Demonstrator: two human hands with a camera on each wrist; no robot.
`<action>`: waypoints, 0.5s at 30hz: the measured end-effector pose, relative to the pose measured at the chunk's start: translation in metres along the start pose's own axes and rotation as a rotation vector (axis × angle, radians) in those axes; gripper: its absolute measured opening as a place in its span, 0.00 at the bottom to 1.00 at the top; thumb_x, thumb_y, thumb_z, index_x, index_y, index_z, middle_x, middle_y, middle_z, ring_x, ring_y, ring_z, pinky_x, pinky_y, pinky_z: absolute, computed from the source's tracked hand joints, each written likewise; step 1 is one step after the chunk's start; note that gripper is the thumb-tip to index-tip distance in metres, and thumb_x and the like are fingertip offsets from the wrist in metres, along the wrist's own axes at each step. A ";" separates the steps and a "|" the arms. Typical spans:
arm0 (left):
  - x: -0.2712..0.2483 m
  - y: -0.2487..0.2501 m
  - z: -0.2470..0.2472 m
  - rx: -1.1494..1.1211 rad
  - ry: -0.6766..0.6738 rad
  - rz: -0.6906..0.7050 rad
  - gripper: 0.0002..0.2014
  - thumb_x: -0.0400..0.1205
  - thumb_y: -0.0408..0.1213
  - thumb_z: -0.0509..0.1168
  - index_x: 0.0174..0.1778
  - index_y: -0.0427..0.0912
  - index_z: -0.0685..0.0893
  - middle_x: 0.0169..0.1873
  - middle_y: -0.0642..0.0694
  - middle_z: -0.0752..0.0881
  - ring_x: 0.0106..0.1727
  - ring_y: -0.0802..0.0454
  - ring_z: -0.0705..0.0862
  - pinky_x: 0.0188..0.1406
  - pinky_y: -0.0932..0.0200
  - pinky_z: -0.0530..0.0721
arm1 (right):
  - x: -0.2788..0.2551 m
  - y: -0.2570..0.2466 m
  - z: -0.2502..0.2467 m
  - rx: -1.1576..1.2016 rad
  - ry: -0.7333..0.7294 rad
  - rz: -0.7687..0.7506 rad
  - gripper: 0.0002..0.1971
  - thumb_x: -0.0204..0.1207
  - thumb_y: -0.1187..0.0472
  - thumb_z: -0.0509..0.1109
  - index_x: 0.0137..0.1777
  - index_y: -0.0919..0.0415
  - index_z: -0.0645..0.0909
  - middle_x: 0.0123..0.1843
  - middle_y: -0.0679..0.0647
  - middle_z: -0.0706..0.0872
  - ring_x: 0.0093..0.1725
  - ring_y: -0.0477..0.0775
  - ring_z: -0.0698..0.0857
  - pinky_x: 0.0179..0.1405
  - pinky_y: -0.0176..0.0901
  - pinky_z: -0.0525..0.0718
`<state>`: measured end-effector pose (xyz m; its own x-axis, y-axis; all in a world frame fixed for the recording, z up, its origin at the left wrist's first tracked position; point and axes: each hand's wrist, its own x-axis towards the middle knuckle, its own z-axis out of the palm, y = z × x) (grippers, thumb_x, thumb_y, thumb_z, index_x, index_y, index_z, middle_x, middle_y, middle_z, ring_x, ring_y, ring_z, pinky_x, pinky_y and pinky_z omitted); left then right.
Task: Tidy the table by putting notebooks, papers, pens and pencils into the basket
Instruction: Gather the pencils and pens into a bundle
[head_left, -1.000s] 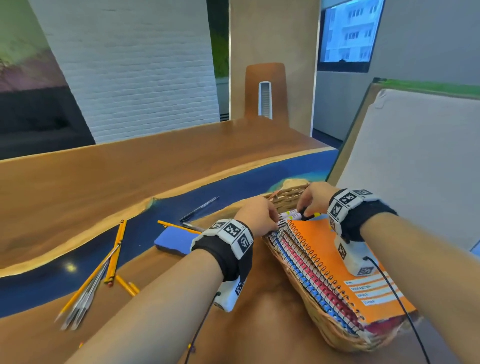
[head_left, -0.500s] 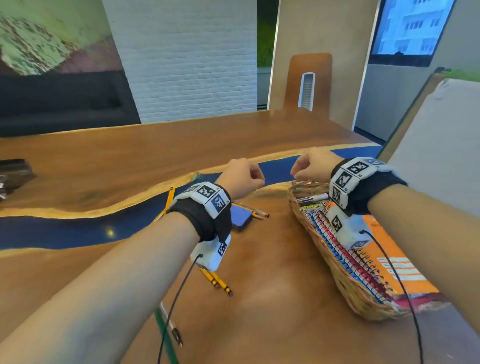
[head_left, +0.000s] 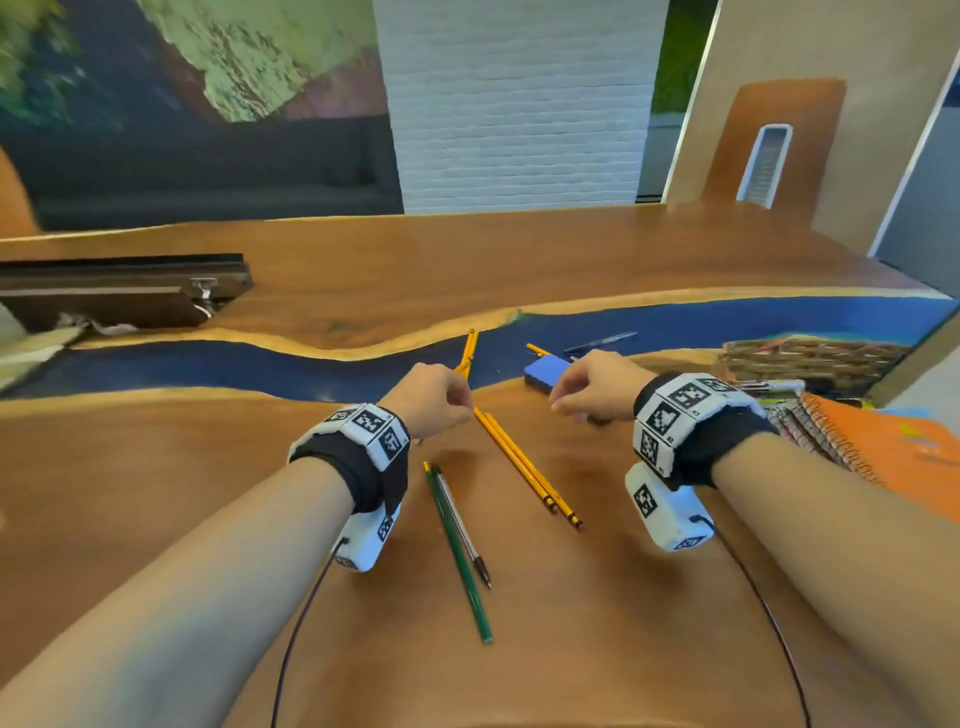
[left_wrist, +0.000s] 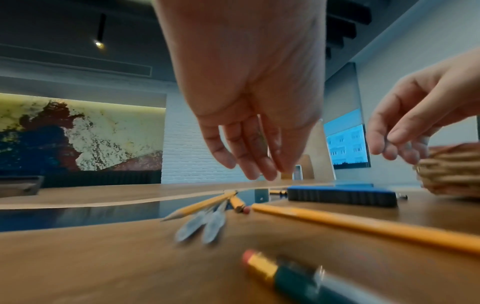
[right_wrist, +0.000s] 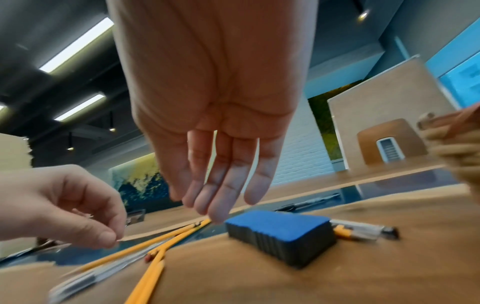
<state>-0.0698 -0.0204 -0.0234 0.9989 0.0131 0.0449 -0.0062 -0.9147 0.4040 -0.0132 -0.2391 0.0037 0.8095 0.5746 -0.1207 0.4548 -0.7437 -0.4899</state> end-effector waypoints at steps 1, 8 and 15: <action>-0.004 -0.004 0.002 0.014 -0.026 0.014 0.05 0.79 0.38 0.69 0.43 0.42 0.88 0.38 0.50 0.85 0.43 0.55 0.81 0.43 0.61 0.79 | 0.000 -0.004 0.006 -0.010 -0.043 -0.008 0.07 0.77 0.58 0.70 0.50 0.59 0.87 0.34 0.51 0.86 0.31 0.42 0.81 0.32 0.30 0.77; -0.032 -0.020 0.006 0.103 -0.137 -0.091 0.21 0.76 0.56 0.69 0.31 0.40 0.81 0.27 0.46 0.81 0.30 0.52 0.78 0.28 0.61 0.73 | -0.001 -0.009 0.044 0.001 -0.129 0.042 0.18 0.72 0.45 0.73 0.50 0.60 0.84 0.36 0.50 0.86 0.39 0.47 0.84 0.35 0.33 0.79; -0.051 -0.012 0.020 0.084 -0.381 -0.344 0.25 0.76 0.59 0.67 0.42 0.35 0.85 0.26 0.46 0.86 0.22 0.50 0.81 0.29 0.60 0.83 | 0.003 -0.012 0.064 -0.112 -0.098 0.082 0.17 0.68 0.48 0.77 0.48 0.61 0.83 0.45 0.54 0.87 0.47 0.51 0.84 0.46 0.42 0.83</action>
<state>-0.1196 -0.0181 -0.0487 0.8886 0.1847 -0.4200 0.3133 -0.9129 0.2615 -0.0401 -0.2064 -0.0464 0.8080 0.5367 -0.2430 0.4316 -0.8200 -0.3760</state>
